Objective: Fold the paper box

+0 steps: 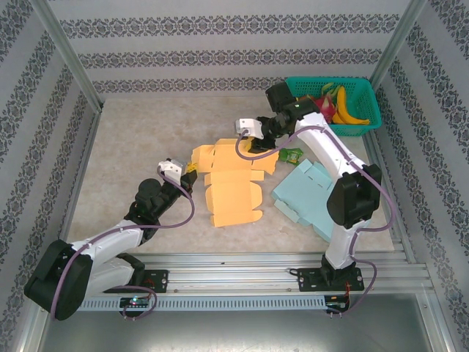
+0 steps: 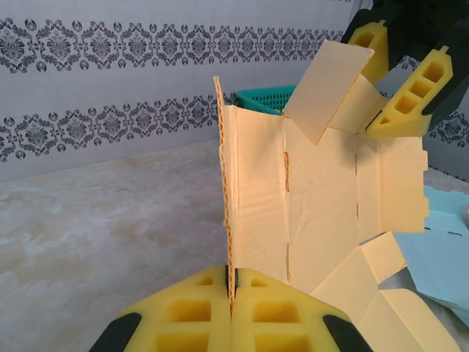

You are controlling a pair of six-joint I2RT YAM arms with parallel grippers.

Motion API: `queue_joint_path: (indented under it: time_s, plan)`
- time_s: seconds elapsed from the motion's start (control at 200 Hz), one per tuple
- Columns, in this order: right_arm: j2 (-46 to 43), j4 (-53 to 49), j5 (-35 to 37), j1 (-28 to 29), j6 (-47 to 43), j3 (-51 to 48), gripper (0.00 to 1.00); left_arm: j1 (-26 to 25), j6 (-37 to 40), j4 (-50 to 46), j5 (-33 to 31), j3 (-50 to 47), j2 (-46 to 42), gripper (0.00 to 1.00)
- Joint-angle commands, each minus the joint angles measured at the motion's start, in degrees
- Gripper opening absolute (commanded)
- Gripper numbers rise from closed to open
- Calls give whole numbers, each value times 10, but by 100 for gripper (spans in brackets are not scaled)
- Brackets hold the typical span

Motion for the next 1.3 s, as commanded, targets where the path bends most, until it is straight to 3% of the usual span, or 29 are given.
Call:
queue_joint_path:
  time_s: [0.0,0.245,0.425,0.51,0.62,0.784,0.964,1.089,1.299]
  plan:
    - [-20,-13,5,-6,-15,-11,34,-10,9,23,-7,17,2,0]
    - [-24,-11,8,-6,-16,-16,22,-12,10,14,-8,22,4,0]
    - [-27,-6,31,-1,-16,-19,0,-13,0,-6,-33,33,5,0]
    - [-27,-2,55,5,-7,-17,0,-12,-15,-31,-81,45,1,14]
    - [-21,8,97,14,32,-10,0,-12,-54,-69,-132,58,-21,41]
    - [-14,36,182,27,93,-5,0,-12,-152,-160,-197,79,-91,40]
    - [-27,55,208,32,122,-28,0,-13,-296,-296,-94,167,-90,30]
    - [-45,80,204,31,125,-61,0,-13,-382,-275,10,213,-18,28]
    - [-59,103,182,32,120,-91,0,-19,-426,-268,22,286,104,25]
